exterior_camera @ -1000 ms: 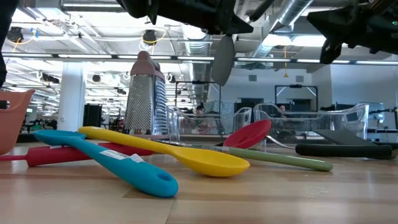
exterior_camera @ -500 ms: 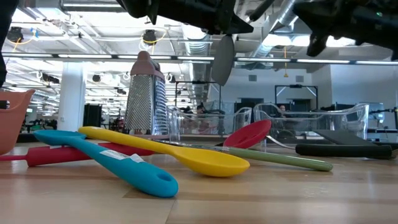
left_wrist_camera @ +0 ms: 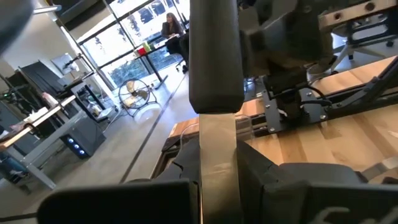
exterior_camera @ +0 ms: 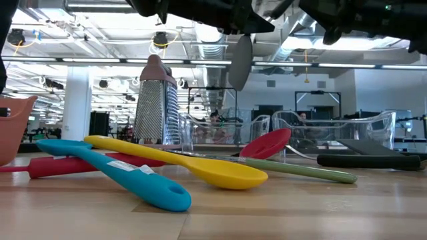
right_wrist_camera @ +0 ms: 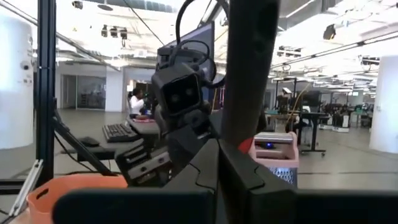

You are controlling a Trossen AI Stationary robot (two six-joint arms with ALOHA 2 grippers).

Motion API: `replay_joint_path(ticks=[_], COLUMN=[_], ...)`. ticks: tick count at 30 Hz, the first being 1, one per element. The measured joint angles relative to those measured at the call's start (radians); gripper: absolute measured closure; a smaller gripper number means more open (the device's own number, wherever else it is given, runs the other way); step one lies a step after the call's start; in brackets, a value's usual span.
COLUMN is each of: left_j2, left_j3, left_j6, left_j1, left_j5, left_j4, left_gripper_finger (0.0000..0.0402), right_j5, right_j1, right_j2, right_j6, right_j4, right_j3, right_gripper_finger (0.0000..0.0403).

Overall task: Pick & Place Kitchen Items
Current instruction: Put the top left black spatula into the right transparent bin

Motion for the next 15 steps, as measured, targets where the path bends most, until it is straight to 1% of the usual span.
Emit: replay_joint_path(ticks=[4, 9, 11, 15], left_j2=[0.0, 0.0, 0.0, 0.0], left_j3=[0.0, 0.0, -0.001, -0.001], left_j6=[-0.035, -0.052, -0.059, -0.093], left_j1=[0.0, 0.0, 0.0, 0.0], left_j5=[0.003, 0.022, 0.043, 0.051], left_j4=[0.0, 0.0, 0.001, 0.002], left_gripper_finger=[0.0373, 0.0373, 0.0373, 0.0373], right_j5=[0.0, 0.0, 0.0, 0.0], right_j1=[0.0, 0.0, 0.0, 0.0], right_j2=[0.024, 0.085, 0.113, 0.165], right_j6=[-0.003, -0.003, -0.003, -0.003], right_j4=[-0.015, -0.005, 0.028, 0.153], right_j3=[0.0, 0.0, 0.0, 0.0], right_gripper_finger=[0.0368, 0.0306, 0.028, 0.0234])
